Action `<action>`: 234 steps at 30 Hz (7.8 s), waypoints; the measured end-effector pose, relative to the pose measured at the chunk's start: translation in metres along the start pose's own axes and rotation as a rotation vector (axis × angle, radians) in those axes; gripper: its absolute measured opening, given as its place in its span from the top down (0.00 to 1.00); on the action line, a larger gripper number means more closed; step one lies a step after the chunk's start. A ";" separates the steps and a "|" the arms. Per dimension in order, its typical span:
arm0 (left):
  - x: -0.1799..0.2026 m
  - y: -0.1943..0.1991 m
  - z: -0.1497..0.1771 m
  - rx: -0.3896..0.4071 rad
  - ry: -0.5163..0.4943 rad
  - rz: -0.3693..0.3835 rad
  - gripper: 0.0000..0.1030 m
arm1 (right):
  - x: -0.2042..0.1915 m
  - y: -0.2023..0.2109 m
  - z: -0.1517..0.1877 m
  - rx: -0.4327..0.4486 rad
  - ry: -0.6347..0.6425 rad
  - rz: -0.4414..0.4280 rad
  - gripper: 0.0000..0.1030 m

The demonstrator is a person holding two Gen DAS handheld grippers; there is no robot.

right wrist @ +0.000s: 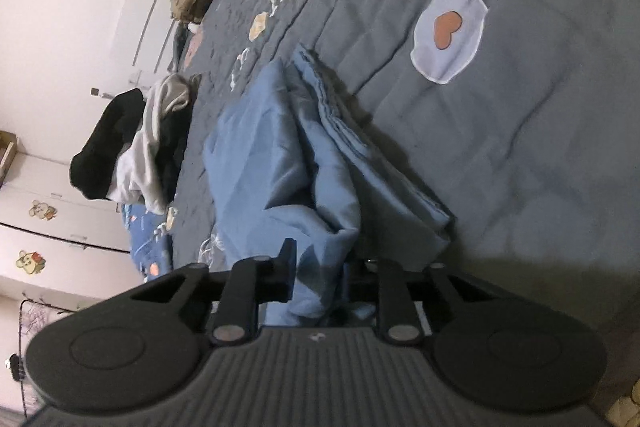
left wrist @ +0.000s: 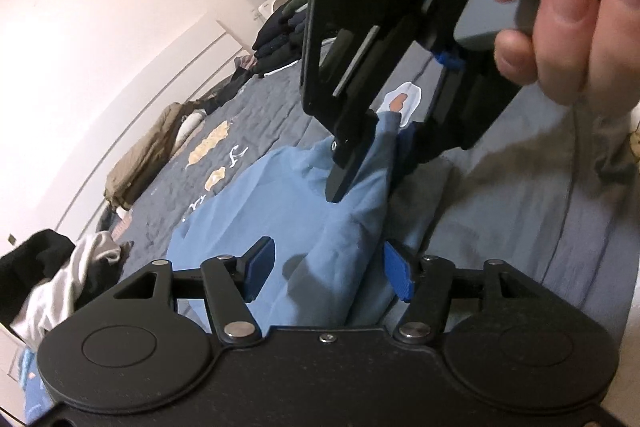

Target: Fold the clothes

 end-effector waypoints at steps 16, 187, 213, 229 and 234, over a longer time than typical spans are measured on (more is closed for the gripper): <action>-0.032 0.008 0.044 -0.123 -0.194 -0.115 0.41 | 0.009 0.012 -0.008 0.083 -0.018 -0.012 0.97; -0.242 -0.157 0.089 -0.112 1.283 0.419 0.93 | -0.110 -0.083 0.081 -0.360 1.030 -0.090 0.74; -0.243 -0.156 0.085 -0.144 1.185 0.404 0.55 | -0.084 -0.098 0.090 -0.478 0.988 -0.082 0.77; -0.242 -0.160 0.074 -0.093 1.194 0.342 0.87 | -0.088 -0.088 0.081 -0.527 0.921 -0.097 0.75; -0.256 -0.144 0.071 -0.076 1.210 0.309 0.68 | -0.104 -0.058 0.021 -0.421 0.783 -0.148 0.73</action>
Point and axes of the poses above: each gripper's, at about its wrist camera, not at the fingertips, and y roughly against the way its jaws point, x to its right, z to its underside, the point moved 10 cm from there along -y, roughly the way its jaws point, and after that the axes turned 4 degrees about y, right-handed, at the moved point
